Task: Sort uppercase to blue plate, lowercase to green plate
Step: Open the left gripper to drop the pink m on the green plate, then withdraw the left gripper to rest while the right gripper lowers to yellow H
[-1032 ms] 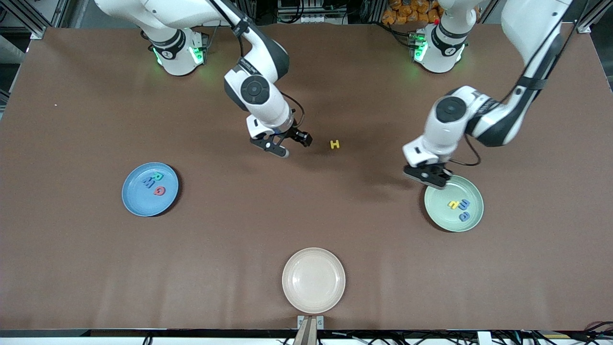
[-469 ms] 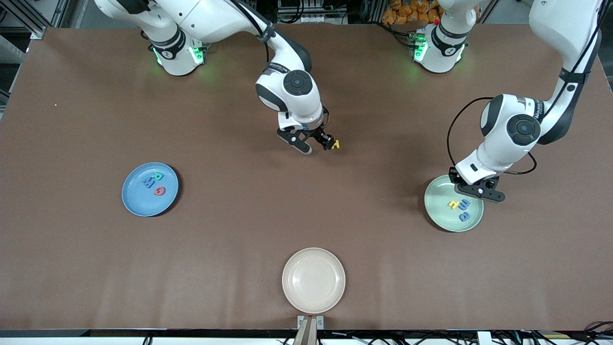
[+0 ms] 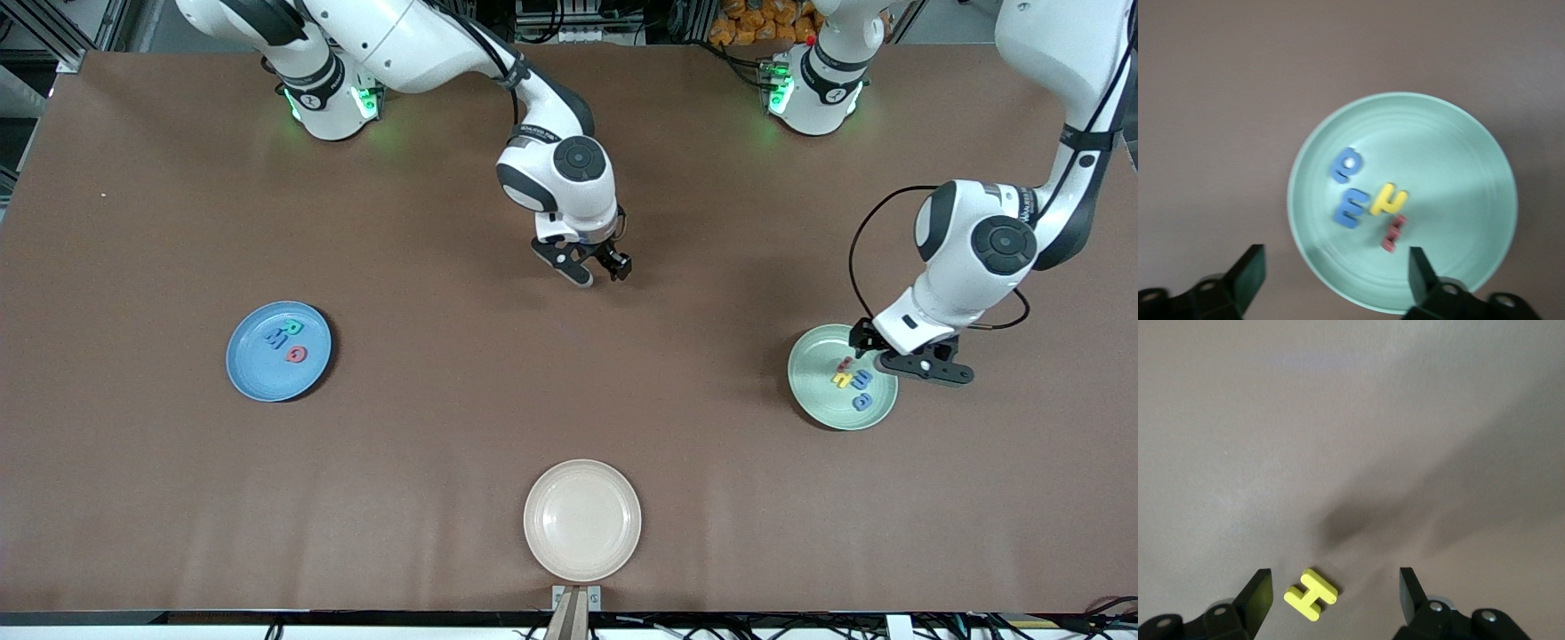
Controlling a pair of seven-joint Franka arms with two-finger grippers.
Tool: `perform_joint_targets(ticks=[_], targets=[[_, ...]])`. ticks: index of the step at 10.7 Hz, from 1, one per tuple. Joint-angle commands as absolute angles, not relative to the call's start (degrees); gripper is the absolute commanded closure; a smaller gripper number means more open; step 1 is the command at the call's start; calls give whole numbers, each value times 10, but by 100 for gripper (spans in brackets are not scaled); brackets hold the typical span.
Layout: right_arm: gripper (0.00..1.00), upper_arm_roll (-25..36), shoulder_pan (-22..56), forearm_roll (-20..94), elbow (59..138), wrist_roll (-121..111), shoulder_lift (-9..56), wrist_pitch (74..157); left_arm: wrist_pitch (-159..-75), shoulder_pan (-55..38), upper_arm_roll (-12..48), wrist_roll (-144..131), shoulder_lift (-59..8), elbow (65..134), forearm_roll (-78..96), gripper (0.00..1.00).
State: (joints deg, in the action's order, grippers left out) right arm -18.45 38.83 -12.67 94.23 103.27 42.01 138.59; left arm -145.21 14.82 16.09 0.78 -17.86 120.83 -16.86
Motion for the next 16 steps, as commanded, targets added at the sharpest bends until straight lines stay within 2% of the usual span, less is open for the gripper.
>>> perform_joint_targets(ticks=[1,2,4,7,10,12,13,16], targets=[[15,-167,416,-142,889,1078,452,1376,-1437,135,146,4,-157,1182,-152,0],[15,-161,425,-142,880,1079,459,1372,-1421,135,146,4,-136,1182,-152,0],[15,-149,437,-142,867,1081,469,1369,-1336,123,150,4,-81,1161,-133,0],[15,-131,461,-144,854,1084,480,1353,-1136,120,151,4,-40,1067,-47,0],[16,-127,468,-151,853,1091,485,1354,-1028,104,148,10,-2,999,-47,0],[16,-127,473,-166,841,1112,494,1354,-934,55,131,11,-8,935,-47,0],[16,-127,473,-165,834,1114,497,1354,-921,28,108,8,-9,917,-47,0],[17,-126,475,-167,832,1115,502,1355,-911,6,93,10,-7,887,-46,0]])
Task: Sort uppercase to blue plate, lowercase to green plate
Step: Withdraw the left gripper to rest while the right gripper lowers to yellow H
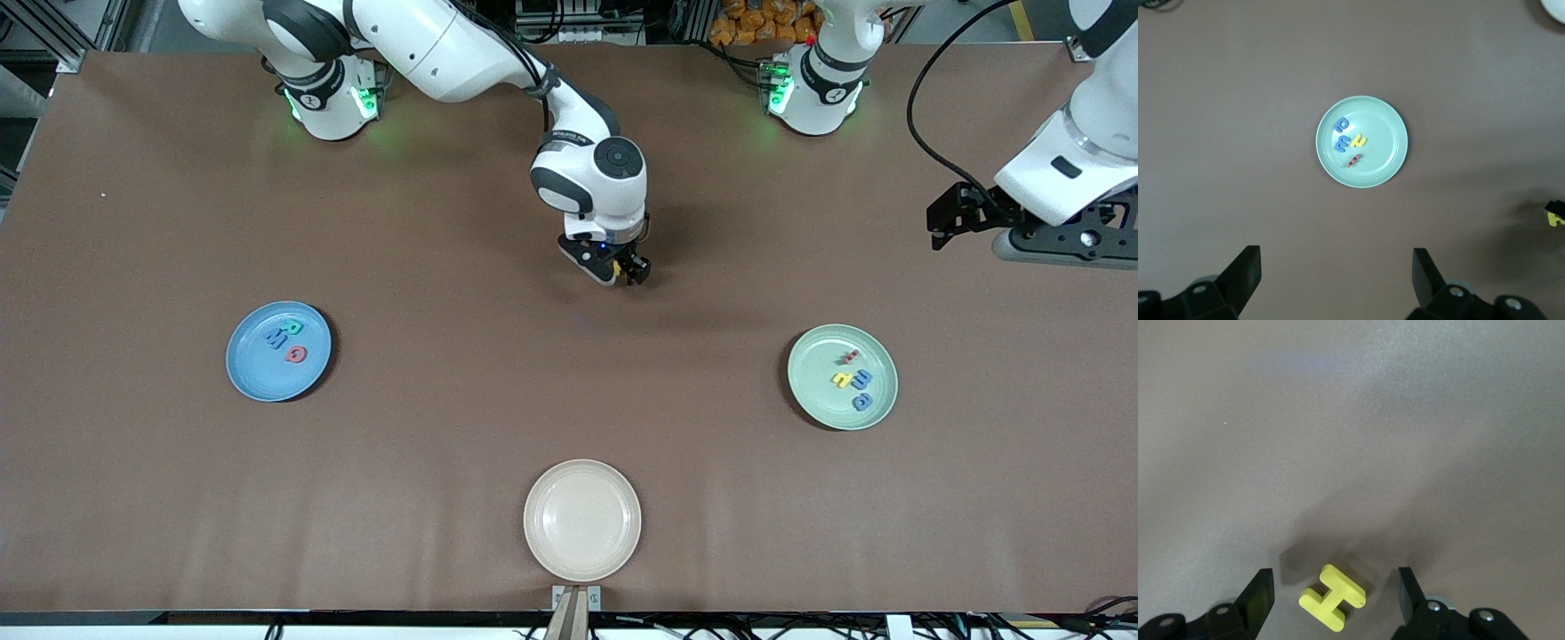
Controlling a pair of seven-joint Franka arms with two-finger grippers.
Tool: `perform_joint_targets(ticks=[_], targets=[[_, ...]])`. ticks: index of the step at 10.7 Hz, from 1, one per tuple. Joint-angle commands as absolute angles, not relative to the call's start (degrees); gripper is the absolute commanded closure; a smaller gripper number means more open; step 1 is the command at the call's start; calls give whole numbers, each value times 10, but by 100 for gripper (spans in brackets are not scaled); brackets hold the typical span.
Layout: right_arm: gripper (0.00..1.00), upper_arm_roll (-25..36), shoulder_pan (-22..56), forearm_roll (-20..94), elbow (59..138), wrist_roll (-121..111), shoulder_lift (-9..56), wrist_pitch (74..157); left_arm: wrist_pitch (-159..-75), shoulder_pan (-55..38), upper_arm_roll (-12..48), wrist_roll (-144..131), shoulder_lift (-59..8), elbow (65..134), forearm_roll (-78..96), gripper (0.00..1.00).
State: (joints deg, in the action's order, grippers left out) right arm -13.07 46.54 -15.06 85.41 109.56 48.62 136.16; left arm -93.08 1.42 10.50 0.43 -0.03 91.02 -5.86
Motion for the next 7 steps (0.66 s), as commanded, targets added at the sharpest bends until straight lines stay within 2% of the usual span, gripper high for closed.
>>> perform_joint_targets(ticks=[1,2,7], targets=[[18,-126,476,-168,830,1115,504,1354,-909,6,92,10,-6,883,-45,0],[25,-127,476,-175,830,1115,506,1354,-899,6,94,10,-4,882,-46,0],[28,-127,476,-172,827,1115,507,1355,-895,13,97,6,2,882,-45,0]])
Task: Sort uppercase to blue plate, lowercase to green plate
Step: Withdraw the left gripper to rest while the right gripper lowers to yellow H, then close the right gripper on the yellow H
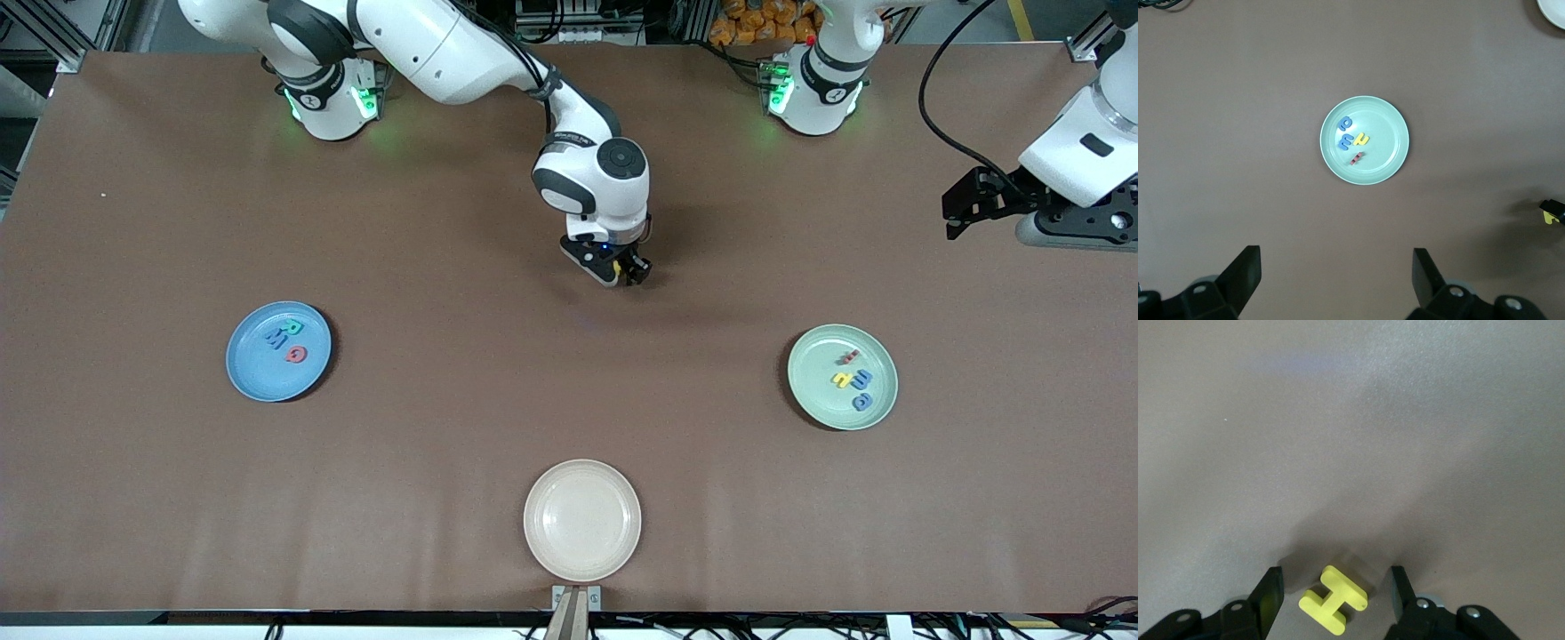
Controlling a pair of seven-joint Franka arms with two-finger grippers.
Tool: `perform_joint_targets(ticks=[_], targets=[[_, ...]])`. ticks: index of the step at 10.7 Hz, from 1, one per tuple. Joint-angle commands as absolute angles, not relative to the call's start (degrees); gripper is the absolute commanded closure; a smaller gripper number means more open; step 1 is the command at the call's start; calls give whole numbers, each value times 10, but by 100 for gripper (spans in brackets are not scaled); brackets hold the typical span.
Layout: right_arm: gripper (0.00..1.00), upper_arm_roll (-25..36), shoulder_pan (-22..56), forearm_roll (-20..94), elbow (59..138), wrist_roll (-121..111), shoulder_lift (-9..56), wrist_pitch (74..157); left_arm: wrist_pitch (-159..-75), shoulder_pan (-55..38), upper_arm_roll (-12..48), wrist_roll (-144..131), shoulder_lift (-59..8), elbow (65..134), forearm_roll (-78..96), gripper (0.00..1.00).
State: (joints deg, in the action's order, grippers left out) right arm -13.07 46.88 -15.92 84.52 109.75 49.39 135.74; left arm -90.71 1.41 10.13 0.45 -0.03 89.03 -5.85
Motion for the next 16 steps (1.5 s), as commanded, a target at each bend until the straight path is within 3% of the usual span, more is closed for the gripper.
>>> perform_joint_targets(ticks=[1,7,16], targets=[[32,-127,476,-175,827,1115,508,1357,-895,14,97,6,1,882,-45,0],[39,-127,479,-171,826,1114,511,1360,-893,12,97,4,-2,882,-44,0],[41,-129,485,-157,816,1119,515,1360,-893,14,97,4,-4,883,-44,0]])
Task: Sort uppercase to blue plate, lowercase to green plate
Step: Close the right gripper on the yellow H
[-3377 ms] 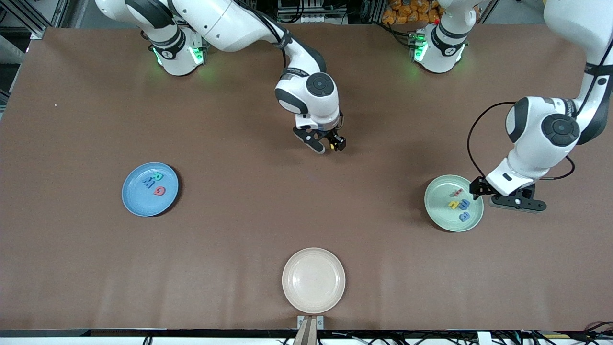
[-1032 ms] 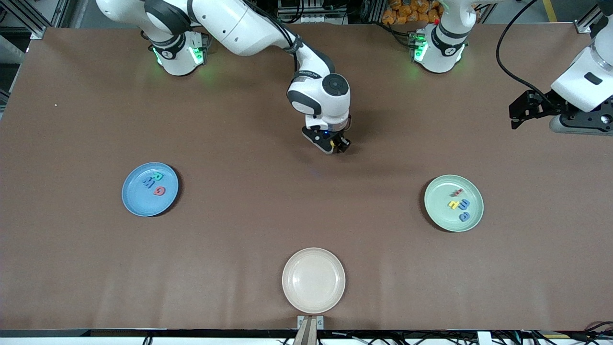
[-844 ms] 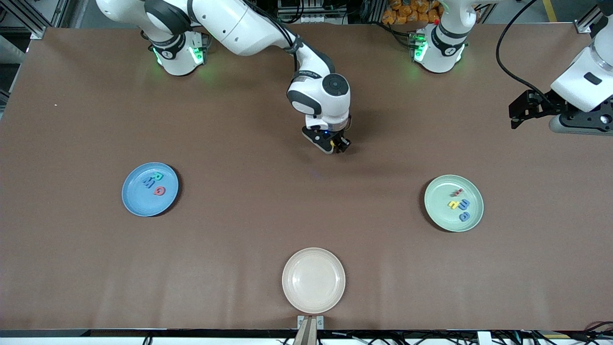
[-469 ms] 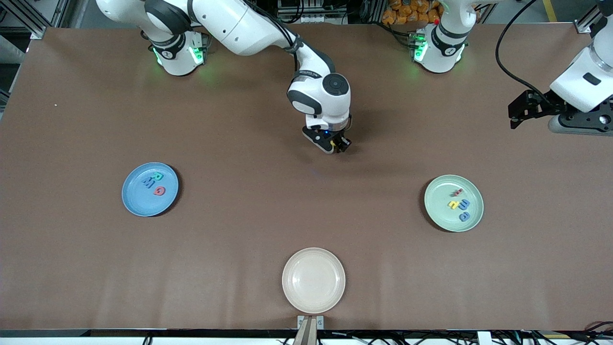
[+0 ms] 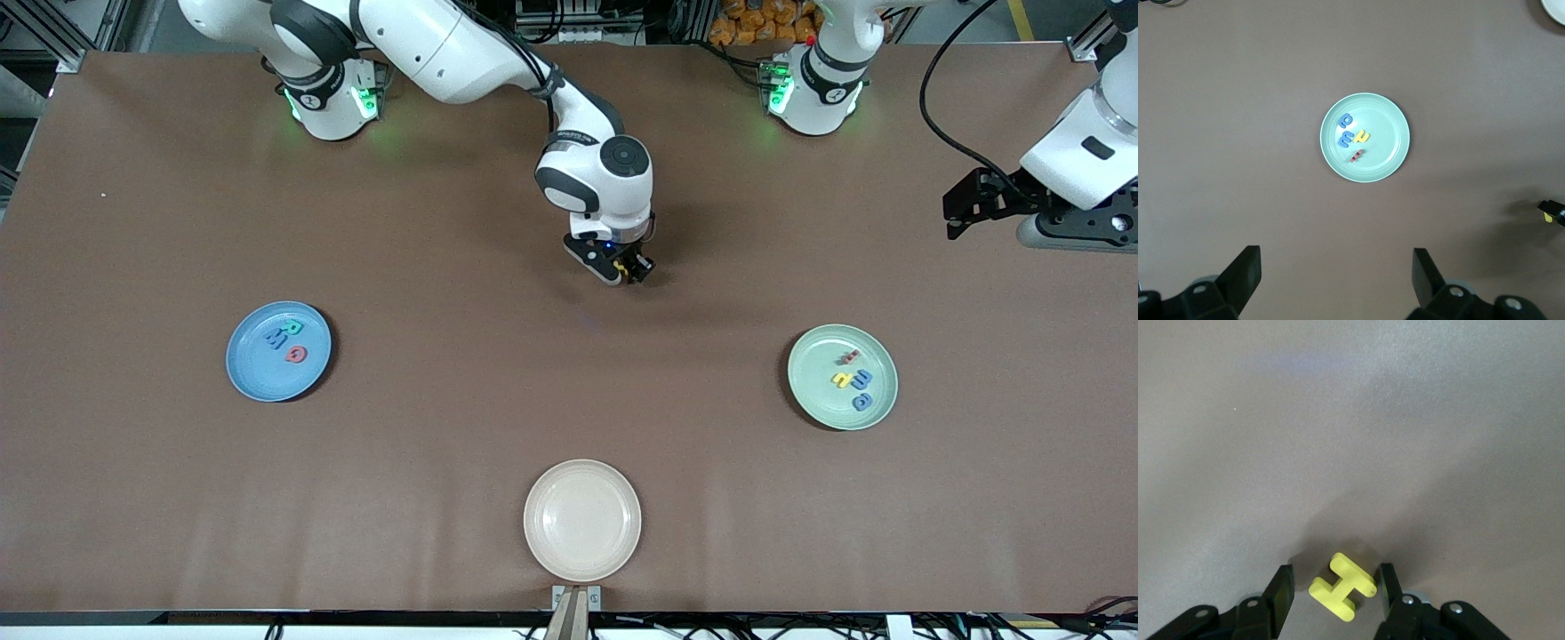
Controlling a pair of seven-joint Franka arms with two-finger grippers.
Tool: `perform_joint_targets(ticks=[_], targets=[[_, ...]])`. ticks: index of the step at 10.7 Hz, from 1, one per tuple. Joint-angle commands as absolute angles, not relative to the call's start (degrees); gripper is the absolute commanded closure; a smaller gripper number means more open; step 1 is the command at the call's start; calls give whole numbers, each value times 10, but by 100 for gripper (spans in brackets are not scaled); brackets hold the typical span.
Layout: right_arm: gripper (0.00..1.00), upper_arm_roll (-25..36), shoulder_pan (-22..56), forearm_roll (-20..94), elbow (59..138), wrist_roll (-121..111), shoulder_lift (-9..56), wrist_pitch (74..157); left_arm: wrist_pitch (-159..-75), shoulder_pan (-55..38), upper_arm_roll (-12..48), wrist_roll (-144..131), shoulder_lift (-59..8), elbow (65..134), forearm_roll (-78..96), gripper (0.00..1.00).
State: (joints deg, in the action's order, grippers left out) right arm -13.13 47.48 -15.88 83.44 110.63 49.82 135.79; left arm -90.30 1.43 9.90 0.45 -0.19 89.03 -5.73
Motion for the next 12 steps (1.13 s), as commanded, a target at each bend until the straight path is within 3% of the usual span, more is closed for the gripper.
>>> perform_joint_targets(ticks=[1,6,12], targets=[[45,-129,485,-157,816,1118,516,1360,-893,15,97,4,-4,883,-44,0],[57,-129,485,-163,817,1114,516,1359,-893,15,97,4,-4,884,-44,0],[58,-129,483,-163,817,1098,513,1354,-893,15,97,4,-8,884,-44,0]])
